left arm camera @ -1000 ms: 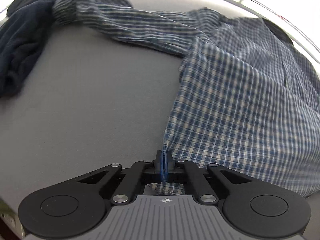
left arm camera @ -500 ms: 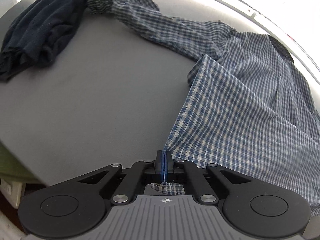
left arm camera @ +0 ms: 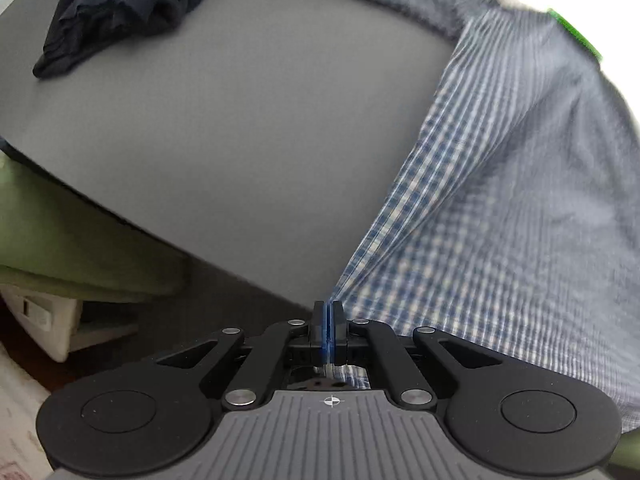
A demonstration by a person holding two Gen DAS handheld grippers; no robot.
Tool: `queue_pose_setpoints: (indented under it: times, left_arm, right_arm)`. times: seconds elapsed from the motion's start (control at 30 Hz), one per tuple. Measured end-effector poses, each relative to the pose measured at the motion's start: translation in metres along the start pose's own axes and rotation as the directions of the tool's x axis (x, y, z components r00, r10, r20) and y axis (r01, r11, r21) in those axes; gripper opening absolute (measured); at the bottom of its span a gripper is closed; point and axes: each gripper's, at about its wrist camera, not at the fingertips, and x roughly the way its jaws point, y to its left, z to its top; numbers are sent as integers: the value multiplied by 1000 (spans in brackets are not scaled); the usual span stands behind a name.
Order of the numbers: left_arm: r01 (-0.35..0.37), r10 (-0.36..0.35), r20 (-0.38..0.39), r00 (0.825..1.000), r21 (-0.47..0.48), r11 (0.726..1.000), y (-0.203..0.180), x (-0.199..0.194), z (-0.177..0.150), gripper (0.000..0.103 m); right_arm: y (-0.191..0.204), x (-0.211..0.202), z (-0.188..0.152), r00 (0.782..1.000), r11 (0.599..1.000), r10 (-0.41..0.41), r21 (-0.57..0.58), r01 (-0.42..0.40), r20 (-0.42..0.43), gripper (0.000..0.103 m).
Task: Fold clothes
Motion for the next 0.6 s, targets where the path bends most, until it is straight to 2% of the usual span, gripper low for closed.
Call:
queue_pose_setpoints:
  times: [0.13, 0.2, 0.23, 0.27, 0.33, 0.4, 0.47, 0.53, 0.57, 0.6]
  left_arm:
    - [-31, 33, -40, 999, 40, 999, 1, 17, 8, 5]
    - [-56, 60, -58, 996, 70, 996, 2, 20, 10, 12]
    - [-69, 74, -71, 995, 81, 994, 4, 21, 10, 13]
    - [-81, 87, -79, 993, 80, 993, 7, 20, 10, 13]
    - [-100, 103, -51, 993, 59, 993, 13, 12, 10, 13]
    - [-120, 119, 9, 993, 38, 992, 14, -1, 13, 15]
    - [-116, 112, 77, 991, 50, 992, 4, -13, 19, 21]
    - [-69, 51, 169, 984, 102, 992, -23, -24, 32, 29]
    - [-38, 9, 208, 978, 135, 990, -38, -27, 40, 33]
    - [-10, -30, 234, 972, 167, 986, -54, -28, 47, 34]
  right_arm:
    - [4, 17, -5, 999, 999, -37, -12, 36, -35, 7]
    - [8, 22, -5, 997, 997, -67, -27, 66, -41, 19]
    - [10, 23, -6, 996, 996, -84, -32, 82, -41, 29]
    - [14, 22, -4, 991, 991, -131, -40, 129, -37, 35]
    - [19, 19, 0, 980, 979, -201, -38, 200, -12, 36]
    - [29, 12, 5, 964, 964, -264, -25, 265, 45, 37]
    - [50, 4, 16, 934, 943, -317, -45, 328, 165, 53]
    - [73, 5, 26, 916, 933, -307, -107, 343, 257, 64]
    - [90, 10, 34, 918, 937, -256, -156, 313, 304, 66]
    - [103, 23, 41, 930, 944, -203, -192, 269, 305, 66]
